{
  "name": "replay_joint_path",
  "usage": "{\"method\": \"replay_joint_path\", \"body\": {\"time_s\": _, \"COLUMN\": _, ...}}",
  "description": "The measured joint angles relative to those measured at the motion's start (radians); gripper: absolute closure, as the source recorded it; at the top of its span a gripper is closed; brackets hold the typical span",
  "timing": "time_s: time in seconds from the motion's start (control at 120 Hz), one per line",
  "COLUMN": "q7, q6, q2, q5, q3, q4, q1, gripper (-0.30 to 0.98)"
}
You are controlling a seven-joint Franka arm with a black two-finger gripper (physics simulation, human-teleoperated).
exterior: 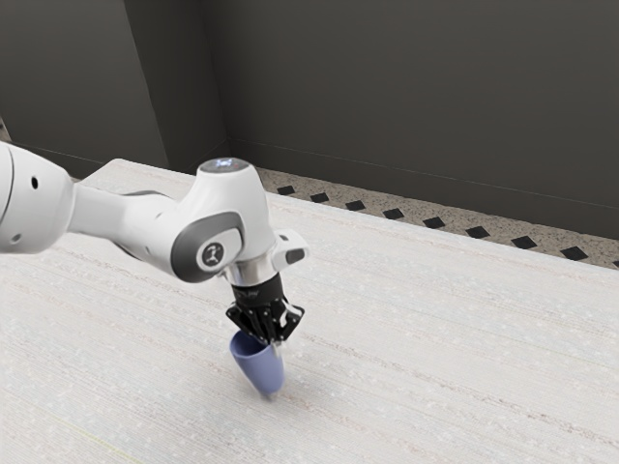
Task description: Place the right cup onto the left cup
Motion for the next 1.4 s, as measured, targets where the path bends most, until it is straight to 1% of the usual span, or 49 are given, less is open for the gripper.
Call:
{"method": "replay_joint_path", "body": {"time_s": 0.092, "q7": -0.004, "q6": -0.051, "q2": -0.009, "q5": 0.025, "q3": 0.024, "q4": 0.058, "q1": -0.012, "gripper": 0.78}}
{"method": "replay_joint_path", "body": {"time_s": 0.175, "q7": -0.005, "q6": -0.105, "q2": -0.008, "q5": 0.057, "q3": 0.064, "q4": 0.124, "q1": -0.032, "gripper": 0.78}}
{"method": "replay_joint_path", "body": {"time_s": 0.35, "q7": 0.013, "q6": -0.186, "q2": 0.019, "q5": 0.108, "q3": 0.18, "q4": 0.225, "q1": -0.091, "gripper": 0.78}}
{"method": "replay_joint_path", "body": {"time_s": 0.467, "q7": 0.035, "q6": -0.235, "q2": 0.058, "q5": 0.146, "q3": 0.244, "q4": 0.317, "q1": -0.121, "gripper": 0.78}}
{"method": "replay_joint_path", "body": {"time_s": 0.608, "q7": 0.075, "q6": -0.284, "q2": 0.136, "q5": 0.168, "q3": 0.302, "q4": 0.432, "q1": -0.14, "gripper": 0.78}}
{"method": "replay_joint_path", "body": {"time_s": 0.733, "q7": 0.113, "q6": -0.326, "q2": 0.203, "q5": 0.18, "q3": 0.326, "q4": 0.54, "q1": -0.141, "gripper": 0.78}}
{"method": "replay_joint_path", "body": {"time_s": 0.85, "q7": 0.151, "q6": -0.349, "q2": 0.243, "q5": 0.185, "q3": 0.345, "q4": 0.599, "q1": -0.141, "gripper": 0.78}}
{"method": "replay_joint_path", "body": {"time_s": 1.167, "q7": 0.244, "q6": -0.372, "q2": 0.317, "q5": 0.188, "q3": 0.356, "q4": 0.686, "q1": -0.141, "gripper": 0.78}}
{"method": "replay_joint_path", "body": {"time_s": 1.4, "q7": 0.294, "q6": -0.376, "q2": 0.344, "q5": 0.187, "q3": 0.347, "q4": 0.714, "q1": -0.142, "gripper": 0.78}}
